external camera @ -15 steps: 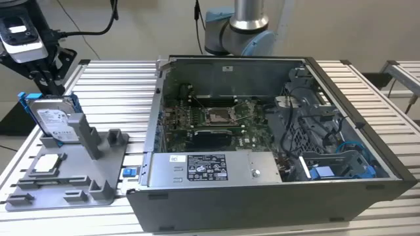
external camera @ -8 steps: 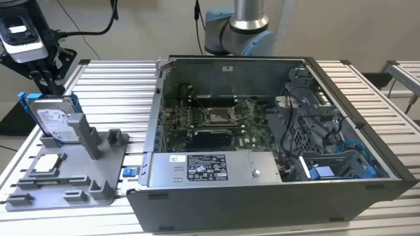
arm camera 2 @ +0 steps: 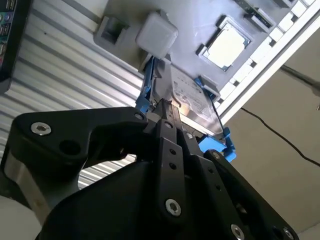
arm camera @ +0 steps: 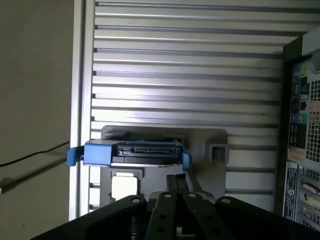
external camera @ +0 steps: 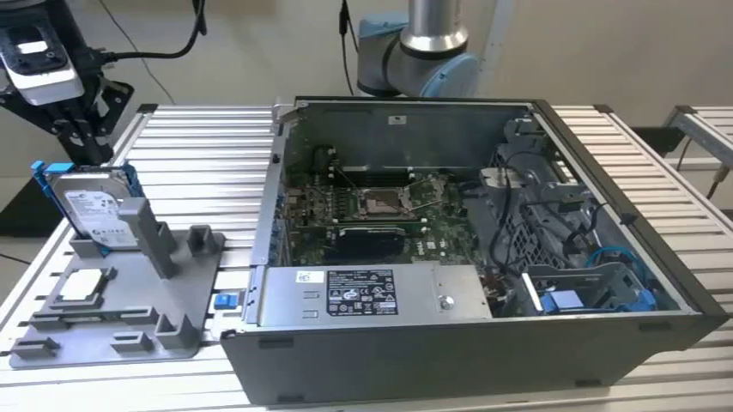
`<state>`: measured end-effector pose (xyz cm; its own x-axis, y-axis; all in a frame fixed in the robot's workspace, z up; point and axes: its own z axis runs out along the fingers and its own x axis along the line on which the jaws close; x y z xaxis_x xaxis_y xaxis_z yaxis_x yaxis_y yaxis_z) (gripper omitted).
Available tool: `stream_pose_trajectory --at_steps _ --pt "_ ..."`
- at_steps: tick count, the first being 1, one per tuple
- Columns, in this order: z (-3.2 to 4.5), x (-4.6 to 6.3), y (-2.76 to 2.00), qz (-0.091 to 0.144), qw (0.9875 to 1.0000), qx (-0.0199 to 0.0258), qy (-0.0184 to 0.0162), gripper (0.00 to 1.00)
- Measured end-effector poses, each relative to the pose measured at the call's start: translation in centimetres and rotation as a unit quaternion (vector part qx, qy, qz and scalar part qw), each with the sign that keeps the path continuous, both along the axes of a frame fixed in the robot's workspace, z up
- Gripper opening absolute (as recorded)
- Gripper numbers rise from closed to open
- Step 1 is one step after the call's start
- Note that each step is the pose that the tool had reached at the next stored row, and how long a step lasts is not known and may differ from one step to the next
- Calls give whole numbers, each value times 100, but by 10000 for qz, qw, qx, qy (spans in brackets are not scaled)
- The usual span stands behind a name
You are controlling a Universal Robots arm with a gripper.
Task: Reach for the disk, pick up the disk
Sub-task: 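Reach for the disk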
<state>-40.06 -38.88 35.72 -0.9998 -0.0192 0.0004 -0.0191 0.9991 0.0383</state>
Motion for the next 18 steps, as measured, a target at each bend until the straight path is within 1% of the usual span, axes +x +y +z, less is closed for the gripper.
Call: stream_pose_trajectory --at_steps 2,4,10,15,18 --pt "-3 -44 23 1 10000 -1 1 0" --pt "-7 -111 39 1 10000 -1 2 0" --pt "-22 -382 126 1 10000 0 1 0" --pt "-33 -542 133 5 10000 0 0 0" --pt "-39 -617 134 6 10000 0 1 0"
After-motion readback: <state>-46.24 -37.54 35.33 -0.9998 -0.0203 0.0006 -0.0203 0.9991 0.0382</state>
